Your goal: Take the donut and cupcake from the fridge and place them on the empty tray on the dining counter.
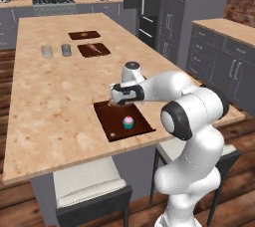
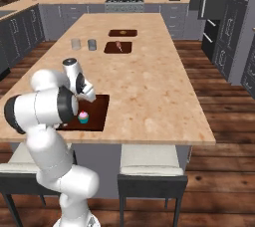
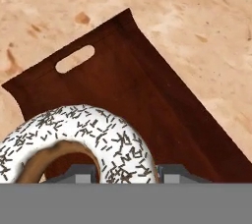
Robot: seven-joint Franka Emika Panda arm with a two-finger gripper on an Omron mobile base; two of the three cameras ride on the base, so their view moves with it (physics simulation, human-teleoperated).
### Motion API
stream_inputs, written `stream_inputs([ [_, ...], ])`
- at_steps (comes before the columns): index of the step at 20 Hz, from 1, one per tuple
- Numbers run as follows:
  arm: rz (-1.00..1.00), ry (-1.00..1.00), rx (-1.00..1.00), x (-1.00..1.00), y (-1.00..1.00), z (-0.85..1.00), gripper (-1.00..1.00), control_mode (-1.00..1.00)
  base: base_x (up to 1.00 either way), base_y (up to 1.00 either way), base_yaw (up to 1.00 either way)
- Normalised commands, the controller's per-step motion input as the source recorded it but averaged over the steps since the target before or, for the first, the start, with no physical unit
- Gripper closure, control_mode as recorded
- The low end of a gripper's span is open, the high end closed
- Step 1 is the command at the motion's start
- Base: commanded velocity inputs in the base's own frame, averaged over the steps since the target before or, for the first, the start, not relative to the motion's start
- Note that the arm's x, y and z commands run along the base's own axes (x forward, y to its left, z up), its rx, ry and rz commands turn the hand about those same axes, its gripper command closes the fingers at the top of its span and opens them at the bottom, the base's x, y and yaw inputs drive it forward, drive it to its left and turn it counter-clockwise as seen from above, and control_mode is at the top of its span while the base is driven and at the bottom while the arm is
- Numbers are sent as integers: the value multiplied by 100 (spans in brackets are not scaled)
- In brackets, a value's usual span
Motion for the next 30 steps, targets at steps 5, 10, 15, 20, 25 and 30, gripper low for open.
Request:
stream_inputs([
  [5, 0, 11, 0, 49, 12, -42, 100, -100, 0, 0, 0],
  [10, 0, 4, 0, 43, 13, -44, 100, -100, 0, 0, 0],
  [15, 0, 6, 0, 31, 16, -38, 100, -100, 0, 0, 0],
  [20, 0, 11, 0, 24, 2, -41, 100, -100, 0, 0, 0],
  [25, 0, 6, 0, 42, 0, -39, 100, -100, 0, 0, 0],
  [30, 0, 6, 1, -3, 1, -11, -100, -100, 0, 0, 0],
])
